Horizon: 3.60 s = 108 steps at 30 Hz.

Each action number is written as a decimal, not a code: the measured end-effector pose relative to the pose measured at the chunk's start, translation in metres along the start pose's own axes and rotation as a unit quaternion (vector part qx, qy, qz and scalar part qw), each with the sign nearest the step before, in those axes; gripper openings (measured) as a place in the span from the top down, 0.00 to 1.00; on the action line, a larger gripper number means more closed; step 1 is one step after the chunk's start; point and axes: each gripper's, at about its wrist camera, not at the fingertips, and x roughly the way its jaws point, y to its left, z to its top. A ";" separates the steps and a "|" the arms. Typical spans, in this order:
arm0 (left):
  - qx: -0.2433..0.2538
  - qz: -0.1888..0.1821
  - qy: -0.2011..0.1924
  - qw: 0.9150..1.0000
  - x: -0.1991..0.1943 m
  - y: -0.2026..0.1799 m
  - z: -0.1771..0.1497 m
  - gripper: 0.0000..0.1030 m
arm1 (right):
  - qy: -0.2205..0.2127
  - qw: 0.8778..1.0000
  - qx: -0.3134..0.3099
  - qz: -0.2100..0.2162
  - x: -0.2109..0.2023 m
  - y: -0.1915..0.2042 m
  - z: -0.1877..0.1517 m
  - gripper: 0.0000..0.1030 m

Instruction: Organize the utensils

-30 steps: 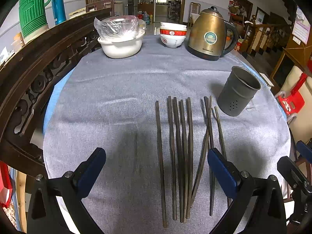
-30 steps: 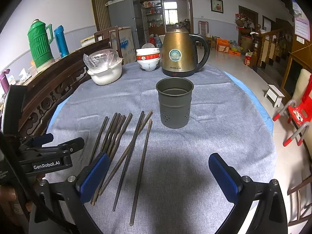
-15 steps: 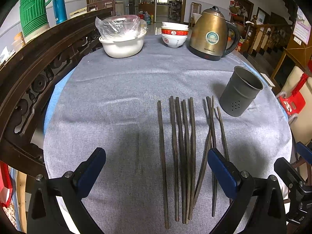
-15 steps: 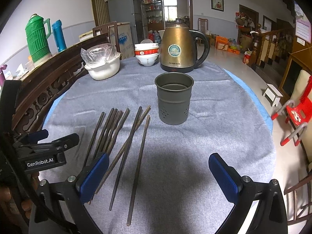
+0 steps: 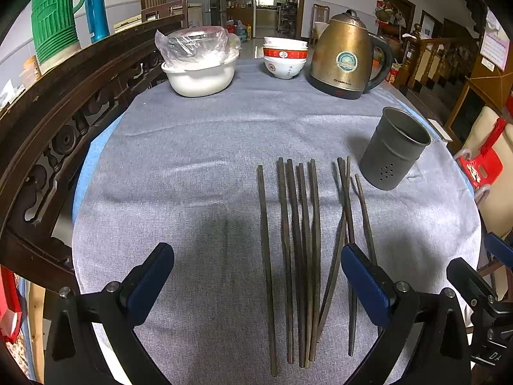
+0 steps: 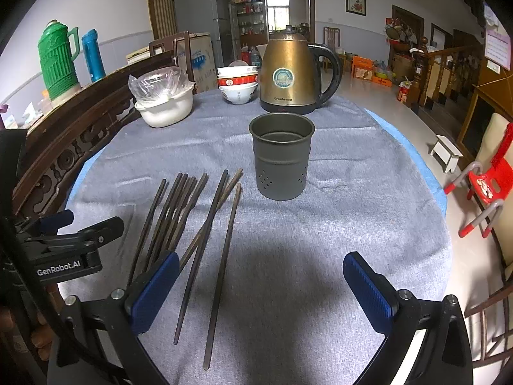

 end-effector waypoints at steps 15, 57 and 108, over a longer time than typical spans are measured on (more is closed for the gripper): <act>-0.003 0.008 -0.002 1.000 -0.001 0.000 0.000 0.00 | 0.004 1.000 0.000 -0.001 0.002 0.000 -0.001 0.00; -0.050 -0.003 0.064 0.997 0.022 0.043 -0.007 0.04 | 0.130 0.973 0.128 0.142 0.046 -0.046 -0.012 0.23; -0.050 -0.071 0.301 0.949 0.134 0.027 0.047 0.95 | 0.337 0.921 -0.176 0.079 0.174 0.053 0.039 0.94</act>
